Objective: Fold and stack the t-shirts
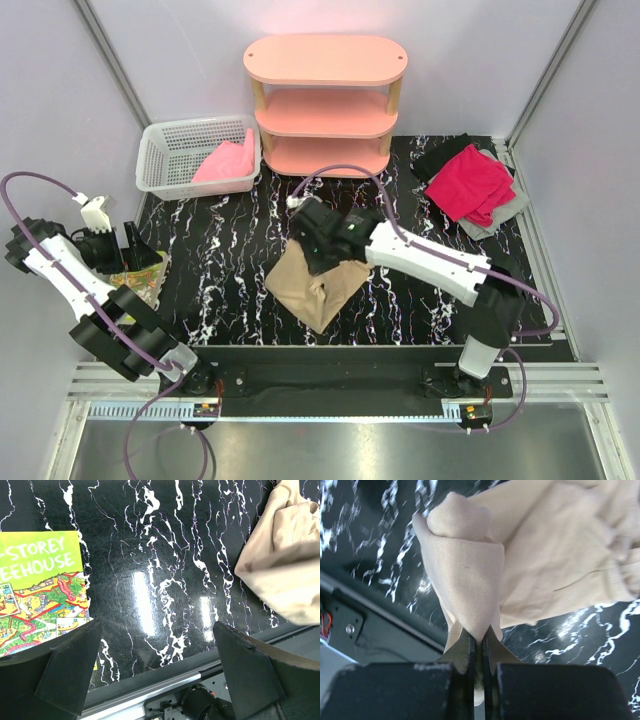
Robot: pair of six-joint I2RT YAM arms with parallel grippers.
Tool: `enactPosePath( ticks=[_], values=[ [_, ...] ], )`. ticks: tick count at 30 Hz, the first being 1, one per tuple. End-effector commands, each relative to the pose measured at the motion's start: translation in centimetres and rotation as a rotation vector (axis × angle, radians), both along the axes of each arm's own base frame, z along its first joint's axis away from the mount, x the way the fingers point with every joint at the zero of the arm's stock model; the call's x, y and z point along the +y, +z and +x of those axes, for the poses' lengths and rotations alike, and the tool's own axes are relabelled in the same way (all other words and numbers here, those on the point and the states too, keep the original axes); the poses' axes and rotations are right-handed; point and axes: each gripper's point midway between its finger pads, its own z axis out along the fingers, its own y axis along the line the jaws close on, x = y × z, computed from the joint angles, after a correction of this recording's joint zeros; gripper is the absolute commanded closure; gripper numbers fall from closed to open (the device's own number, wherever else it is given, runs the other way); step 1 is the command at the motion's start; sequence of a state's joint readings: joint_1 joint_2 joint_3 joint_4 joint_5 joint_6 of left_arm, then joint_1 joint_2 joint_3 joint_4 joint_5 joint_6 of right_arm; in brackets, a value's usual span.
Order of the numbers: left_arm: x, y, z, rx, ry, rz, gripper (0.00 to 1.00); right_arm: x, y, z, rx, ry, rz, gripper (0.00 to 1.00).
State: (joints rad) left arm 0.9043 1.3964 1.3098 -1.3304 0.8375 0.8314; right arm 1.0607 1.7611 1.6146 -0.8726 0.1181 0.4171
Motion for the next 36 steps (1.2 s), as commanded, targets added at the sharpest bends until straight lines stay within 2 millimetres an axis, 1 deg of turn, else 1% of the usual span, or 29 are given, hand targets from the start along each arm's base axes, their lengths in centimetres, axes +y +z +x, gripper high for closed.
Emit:
enactPosePath(
  ticks=[1,2,3,4,6,7,9,10,11,12,13,16,17,19,20,21,23,24,25,27,28,29,30,31,32,33,34,35,36],
  values=[
    [0.0,1.4,1.0,-0.068,-0.023,0.001,0.01,-0.5,2.8,2.9,-0.024,-0.027,0.144,1.0],
    [-0.1,1.5,1.0,-0.068,-0.022,-0.002,0.01,-0.6,2.6,3.5,-0.025,-0.025,0.152,1.0],
    [-0.1,1.5,1.0,-0.067,-0.022,-0.005,0.01,-1.1,2.3,4.4,0.0,-0.041,0.164,1.0],
    [-0.1,1.6,1.0,-0.07,-0.023,-0.004,0.01,-1.2,2.1,5.0,0.009,-0.049,0.171,1.0],
    [-0.2,1.8,1.1,-0.072,-0.027,-0.004,0.01,-1.7,0.6,6.0,0.036,-0.06,0.168,1.0],
    [-0.2,1.8,1.0,-0.071,-0.027,0.003,0.01,-2.3,0.2,7.3,0.031,-0.087,0.176,1.0],
    [-0.1,1.7,1.0,-0.07,-0.03,0.006,0.01,-3.1,-1.6,8.6,0.06,-0.113,0.16,1.0],
    [-0.1,1.7,1.0,-0.067,-0.031,0.01,0.01,-4.0,-2.2,9.9,0.062,-0.146,0.154,1.0],
    [-0.1,1.7,1.0,-0.068,-0.033,0.011,0.01,-4.4,-3.5,10.6,0.079,-0.156,0.135,1.0],
    [-0.1,1.7,1.0,-0.064,-0.033,0.009,0.01,-4.7,-4.2,11.0,0.094,-0.164,0.133,1.0],
    [0.0,1.7,1.0,-0.062,-0.032,0.014,0.01,-5.6,-5.3,12.1,0.11,-0.195,0.122,1.0],
    [0.0,1.5,0.9,-0.057,-0.039,0.014,0.01,-7.0,-7.1,13.3,0.138,-0.231,0.104,1.0],
    [0.0,1.4,0.9,-0.054,-0.04,0.016,0.01,-7.9,-7.6,14.1,0.146,-0.259,0.102,1.0],
    [0.0,1.2,0.8,-0.05,-0.042,0.014,0.01,-8.7,-8.2,14.7,0.153,-0.274,0.097,1.0],
    [0.0,1.2,0.8,-0.049,-0.043,0.013,0.01,-9.5,-8.3,15.4,0.149,-0.298,0.093,1.0],
    [0.0,1.0,0.8,-0.044,-0.044,0.009,0.01,-9.7,-8.5,15.7,0.149,-0.304,0.092,1.0],
    [0.1,1.1,0.9,-0.043,-0.043,0.007,0.01,-10.1,-9.5,15.9,0.171,-0.306,0.082,1.0],
    [0.1,1.1,0.9,-0.043,-0.046,0.008,0.01,-10.3,-10.0,16.2,0.185,-0.315,0.081,0.94],
    [0.0,1.1,0.9,-0.044,-0.047,0.007,0.01,-11.1,-11.5,16.2,0.209,-0.341,0.024,0.69],
    [0.0,1.3,0.8,-0.043,-0.047,0.006,0.01,-12.2,-12.5,15.7,0.237,-0.361,-0.041,0.45],
    [-0.1,1.3,0.8,-0.043,-0.054,0.009,0.01,-12.8,-12.6,15.9,0.231,-0.388,-0.067,0.3],
    [-0.2,1.4,0.7,-0.04,-0.056,0.01,0.01,-13.4,-12.2,16.3,0.199,-0.41,-0.093,0.1],
    [-0.2,1.3,0.7,-0.036,-0.056,0.01,0.01,-14.1,-11.7,16.7,0.167,-0.431,-0.116,0.01],
    [-0.2,1.2,0.6,-0.036,-0.06,0.016,0.01,-14.5,-10.4,17.2,0.127,-0.452,-0.114,0.0],
    [-0.3,1.2,0.6,-0.033,-0.062,0.015,0.01,-15.3,-9.1,18.2,0.073,-0.483,-0.132,0.0],
    [-0.4,1.1,0.5,-0.031,-0.064,0.014,0.01,-15.9,-8.2,18.2,0.061,-0.503,-0.146,0.0],
    [-0.5,1.0,0.6,-0.028,-0.071,0.012,0.01,-16.2,-5.9,19.1,0.01,-0.531,-0.125,0.0],
    [-0.8,0.9,0.4,-0.021,-0.075,0.009,0.01,-17.1,-4.7,19.7,-0.041,-0.572,-0.15,0.0],
    [-0.9,0.8,0.4,-0.018,-0.083,0.014,0.01,-17.6,-2.8,19.7,-0.075,-0.595,-0.14,0.0]
  ],
)
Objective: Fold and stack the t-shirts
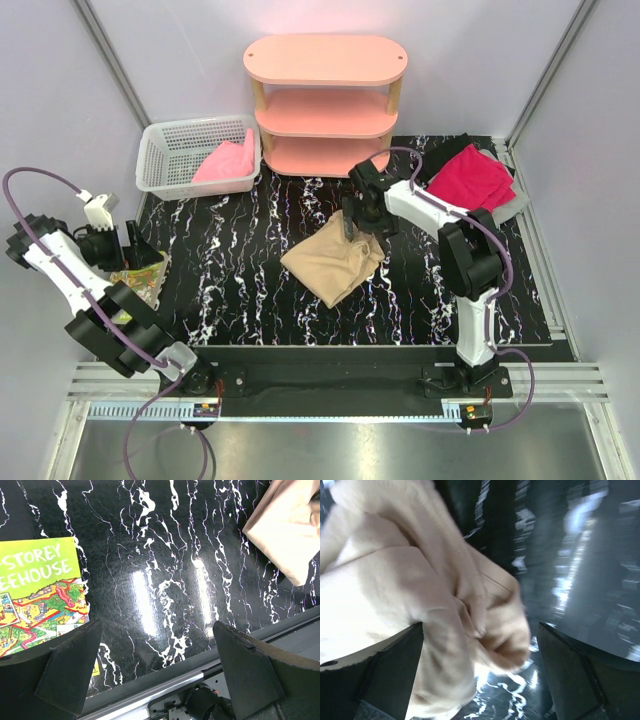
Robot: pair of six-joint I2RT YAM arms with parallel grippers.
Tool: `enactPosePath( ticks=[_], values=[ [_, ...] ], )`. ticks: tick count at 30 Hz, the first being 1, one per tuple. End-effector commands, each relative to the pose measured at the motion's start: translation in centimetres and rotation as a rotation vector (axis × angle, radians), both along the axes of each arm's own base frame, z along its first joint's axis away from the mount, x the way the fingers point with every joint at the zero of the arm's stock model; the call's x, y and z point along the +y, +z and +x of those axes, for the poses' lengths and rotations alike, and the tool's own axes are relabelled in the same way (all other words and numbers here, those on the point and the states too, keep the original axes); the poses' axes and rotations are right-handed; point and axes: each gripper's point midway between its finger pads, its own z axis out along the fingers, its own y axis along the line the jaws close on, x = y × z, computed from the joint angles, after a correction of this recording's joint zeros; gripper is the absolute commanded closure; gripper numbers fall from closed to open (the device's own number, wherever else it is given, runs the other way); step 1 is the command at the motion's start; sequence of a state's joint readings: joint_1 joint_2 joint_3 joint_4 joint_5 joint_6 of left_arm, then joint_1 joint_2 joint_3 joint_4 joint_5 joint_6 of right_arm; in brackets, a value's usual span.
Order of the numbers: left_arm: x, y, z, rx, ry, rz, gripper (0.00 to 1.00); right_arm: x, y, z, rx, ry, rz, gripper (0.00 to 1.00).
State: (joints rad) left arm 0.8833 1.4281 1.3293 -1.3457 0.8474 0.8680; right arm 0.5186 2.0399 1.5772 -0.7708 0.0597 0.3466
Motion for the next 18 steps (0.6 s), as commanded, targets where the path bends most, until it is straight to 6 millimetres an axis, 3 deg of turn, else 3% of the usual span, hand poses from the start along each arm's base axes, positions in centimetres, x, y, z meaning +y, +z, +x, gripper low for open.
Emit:
enactPosePath(
  ticks=[1,3,6,9,10,11,13,16,18],
  values=[
    [-1.2,0.9,-0.1,-0.011,-0.057,0.023,0.01,-2.8,10.7,3.6,-0.282,-0.147,-0.052,0.0],
    [-2.2,0.8,-0.3,-0.006,-0.087,0.044,0.01,-2.3,13.6,3.5,-0.326,-0.15,0.012,0.0],
    [-2.9,0.9,-0.3,-0.007,-0.102,0.068,0.01,1.0,16.5,2.4,-0.305,-0.084,0.209,0.0],
    [-3.1,1.0,-0.2,-0.012,-0.102,0.071,0.01,5.6,17.9,0.1,-0.203,0.031,0.465,0.0],
    [-3.2,0.9,-0.1,-0.008,-0.103,0.064,0.01,7.2,17.1,-1.7,-0.115,0.082,0.557,0.0],
    [-3.2,0.8,-0.1,-0.005,-0.102,0.059,0.01,8.2,17.4,-1.6,-0.12,0.11,0.627,0.0],
    [-3.2,0.6,-0.1,0.005,-0.102,0.052,0.01,9.1,15.6,-3.5,-0.011,0.115,0.703,0.0],
    [-3.2,0.6,-0.3,0.003,-0.108,0.062,0.01,9.6,13.3,-4.7,0.087,0.089,0.798,0.0],
    [-3.2,0.6,-0.3,0.001,-0.111,0.067,0.01,9.5,12.5,-4.2,0.116,0.052,0.86,0.0]
  ],
)
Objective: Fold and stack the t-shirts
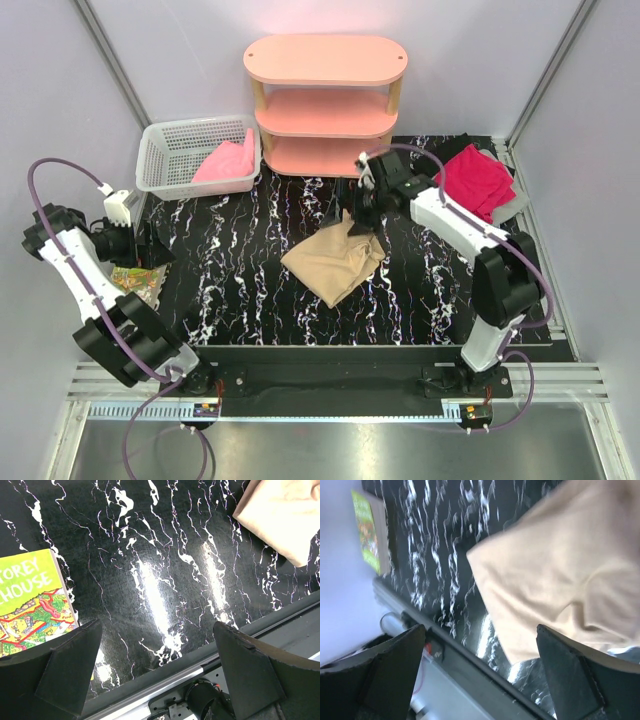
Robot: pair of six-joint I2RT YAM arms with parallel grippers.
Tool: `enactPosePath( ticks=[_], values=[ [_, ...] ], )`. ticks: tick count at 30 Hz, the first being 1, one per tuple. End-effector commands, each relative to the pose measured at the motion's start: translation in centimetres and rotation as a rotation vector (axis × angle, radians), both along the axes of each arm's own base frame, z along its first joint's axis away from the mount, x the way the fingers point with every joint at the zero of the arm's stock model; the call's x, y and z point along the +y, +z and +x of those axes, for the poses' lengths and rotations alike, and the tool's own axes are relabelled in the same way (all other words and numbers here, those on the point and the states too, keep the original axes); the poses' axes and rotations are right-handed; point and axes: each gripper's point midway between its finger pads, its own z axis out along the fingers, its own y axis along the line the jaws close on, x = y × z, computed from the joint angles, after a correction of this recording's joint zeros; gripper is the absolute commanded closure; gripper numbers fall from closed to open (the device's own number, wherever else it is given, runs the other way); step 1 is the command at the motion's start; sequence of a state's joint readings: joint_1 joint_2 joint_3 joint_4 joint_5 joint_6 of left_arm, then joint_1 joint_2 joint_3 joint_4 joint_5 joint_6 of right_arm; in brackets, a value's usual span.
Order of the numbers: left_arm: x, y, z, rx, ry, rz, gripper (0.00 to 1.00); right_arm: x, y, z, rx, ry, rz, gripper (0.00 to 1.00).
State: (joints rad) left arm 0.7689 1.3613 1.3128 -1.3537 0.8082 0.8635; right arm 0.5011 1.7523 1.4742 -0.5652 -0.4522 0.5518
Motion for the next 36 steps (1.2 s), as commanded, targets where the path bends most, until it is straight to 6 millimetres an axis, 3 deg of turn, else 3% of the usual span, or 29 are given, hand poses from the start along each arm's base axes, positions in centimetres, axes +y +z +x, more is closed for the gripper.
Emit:
enactPosePath(
  ticks=[1,8,15,21,24,26,29,30,33,36],
  values=[
    [-0.2,0.2,-0.3,-0.003,-0.003,0.016,0.01,1.2,-1.9,-1.6,0.195,0.029,0.224,0.0],
    [-0.1,0.2,-0.4,-0.001,-0.006,0.027,0.01,-1.3,-5.8,-1.3,0.28,-0.062,0.255,0.0],
    [-0.2,0.0,-0.4,0.007,-0.008,0.024,0.01,-2.9,-11.9,-2.3,0.371,-0.096,0.186,0.0],
    [0.0,-0.2,-0.4,0.013,-0.008,0.032,0.01,-4.4,-14.8,-3.2,0.398,-0.106,0.09,0.0],
    [-0.1,-0.2,-0.3,0.011,-0.01,0.025,0.01,-4.6,-15.2,-3.6,0.417,-0.107,0.085,0.0],
    [-0.1,-0.2,-0.4,0.012,-0.012,0.031,0.01,-4.5,-14.1,-3.5,0.398,-0.101,0.101,0.0],
    [-0.1,-0.4,-0.5,0.017,-0.015,0.033,0.01,-3.8,-10.5,-3.1,0.359,-0.08,0.157,0.0],
    [-0.1,-0.5,-0.5,0.019,-0.014,0.033,0.01,-3.3,-7.4,-2.3,0.302,-0.066,0.199,0.0],
    [-0.2,-0.3,-0.5,0.014,-0.016,0.032,0.01,-2.3,-1.7,-1.5,0.211,-0.042,0.24,0.0],
    [-0.2,-0.2,-0.4,0.012,-0.012,0.027,0.01,-0.7,1.2,-1.5,0.191,0.003,0.292,0.0]
  ],
)
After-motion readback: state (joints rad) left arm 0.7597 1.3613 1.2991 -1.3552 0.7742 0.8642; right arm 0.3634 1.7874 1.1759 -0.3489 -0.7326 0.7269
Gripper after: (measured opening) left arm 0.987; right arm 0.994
